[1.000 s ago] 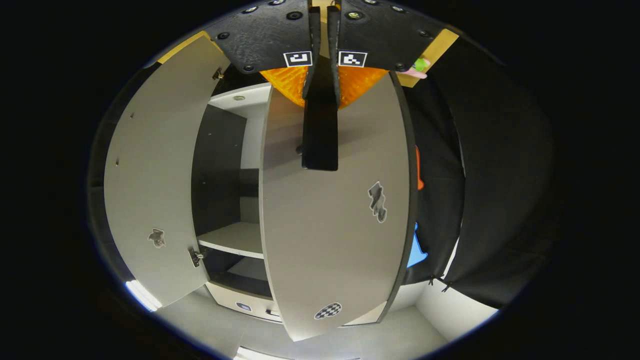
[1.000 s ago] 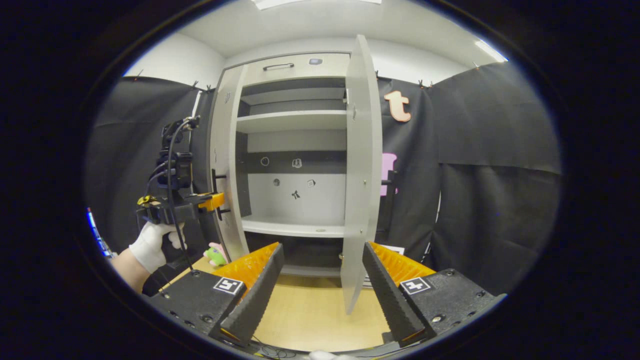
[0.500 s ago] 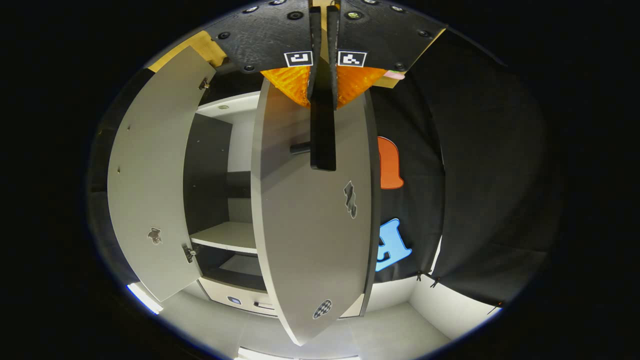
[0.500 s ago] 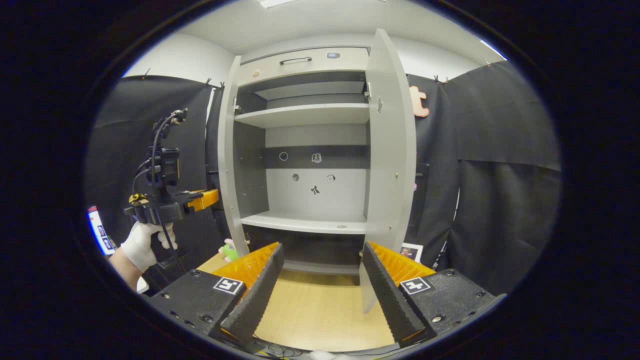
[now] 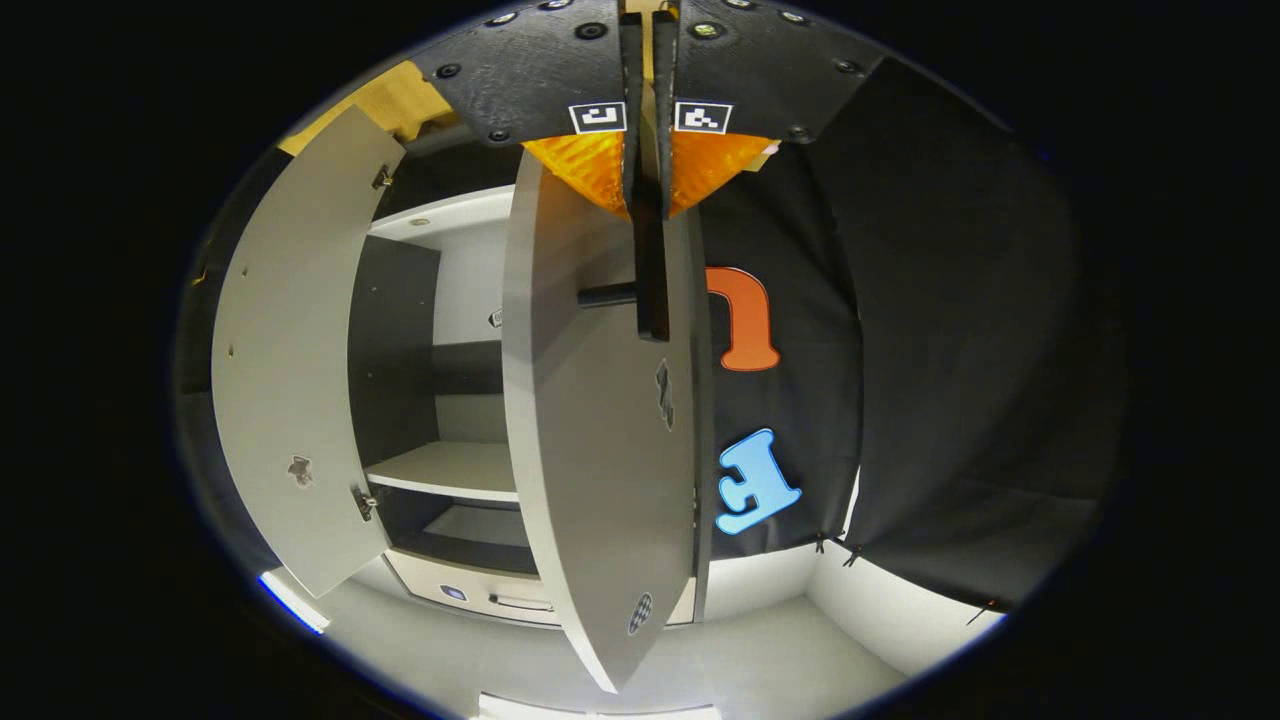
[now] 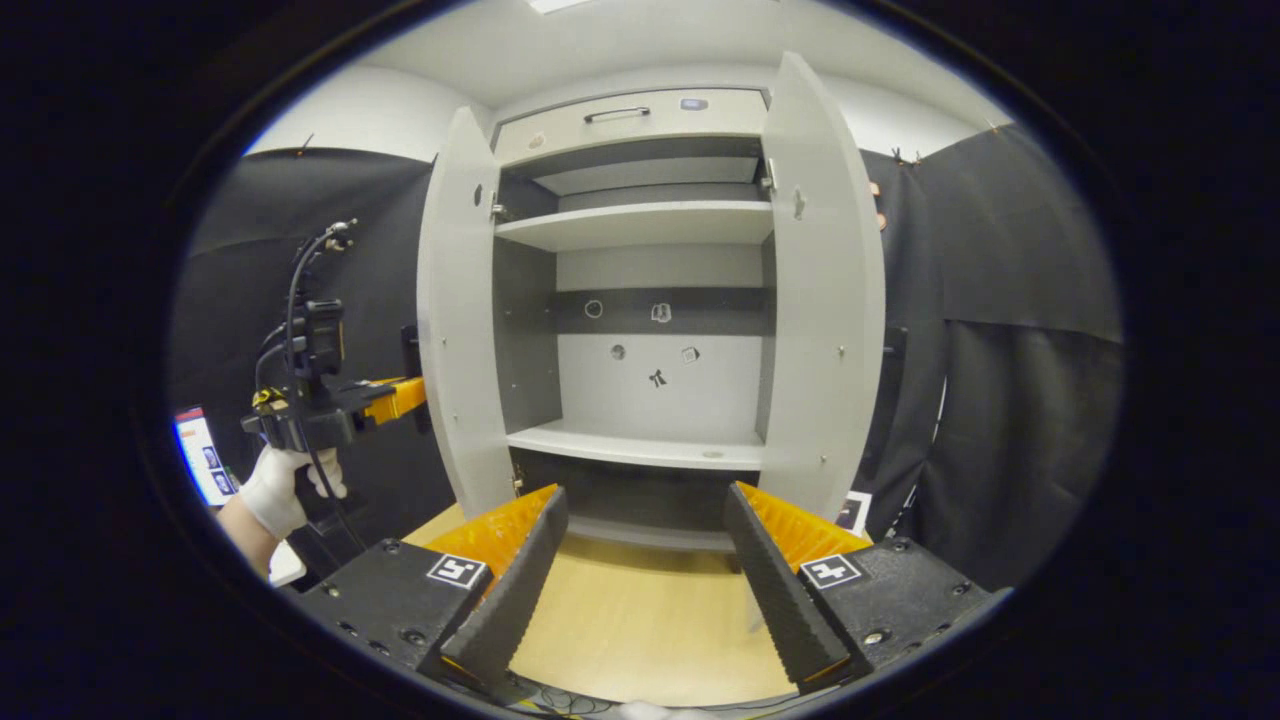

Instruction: Open the right door of the double-door shoe cabinet with the right hand, and open the left door with the left hand.

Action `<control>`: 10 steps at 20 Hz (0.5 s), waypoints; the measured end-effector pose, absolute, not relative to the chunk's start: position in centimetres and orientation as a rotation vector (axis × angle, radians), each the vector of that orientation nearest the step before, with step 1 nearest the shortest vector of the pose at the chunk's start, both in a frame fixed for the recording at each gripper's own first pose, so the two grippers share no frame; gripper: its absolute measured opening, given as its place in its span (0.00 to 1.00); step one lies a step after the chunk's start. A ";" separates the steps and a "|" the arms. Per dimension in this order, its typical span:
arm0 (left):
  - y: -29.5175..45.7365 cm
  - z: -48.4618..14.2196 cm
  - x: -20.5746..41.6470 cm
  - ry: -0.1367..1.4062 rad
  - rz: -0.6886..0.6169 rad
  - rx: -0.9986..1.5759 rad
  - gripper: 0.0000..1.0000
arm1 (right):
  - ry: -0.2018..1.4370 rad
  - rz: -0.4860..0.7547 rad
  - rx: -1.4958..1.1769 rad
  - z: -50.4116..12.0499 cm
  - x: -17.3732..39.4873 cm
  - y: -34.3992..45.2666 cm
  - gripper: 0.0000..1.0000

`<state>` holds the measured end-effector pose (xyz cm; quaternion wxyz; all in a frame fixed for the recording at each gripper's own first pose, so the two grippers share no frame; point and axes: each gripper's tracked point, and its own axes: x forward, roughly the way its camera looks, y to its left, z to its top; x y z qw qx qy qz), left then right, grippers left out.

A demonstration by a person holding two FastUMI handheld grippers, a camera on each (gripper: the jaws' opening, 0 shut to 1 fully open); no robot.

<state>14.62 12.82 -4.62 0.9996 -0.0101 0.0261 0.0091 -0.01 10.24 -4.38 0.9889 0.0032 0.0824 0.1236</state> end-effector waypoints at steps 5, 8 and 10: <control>15.4 -4.6 14.3 0.053 0.013 0.000 0.03 | 0.168 0.271 0.005 -4.3 -0.2 11.5 0.99; 18.3 -4.0 14.8 0.032 0.040 -0.014 0.03 | 0.168 0.288 0.001 -4.3 -0.2 12.4 0.99; 19.9 -4.3 14.9 0.040 0.018 -0.059 0.00 | 0.171 0.295 -0.006 -4.3 -0.3 12.8 0.99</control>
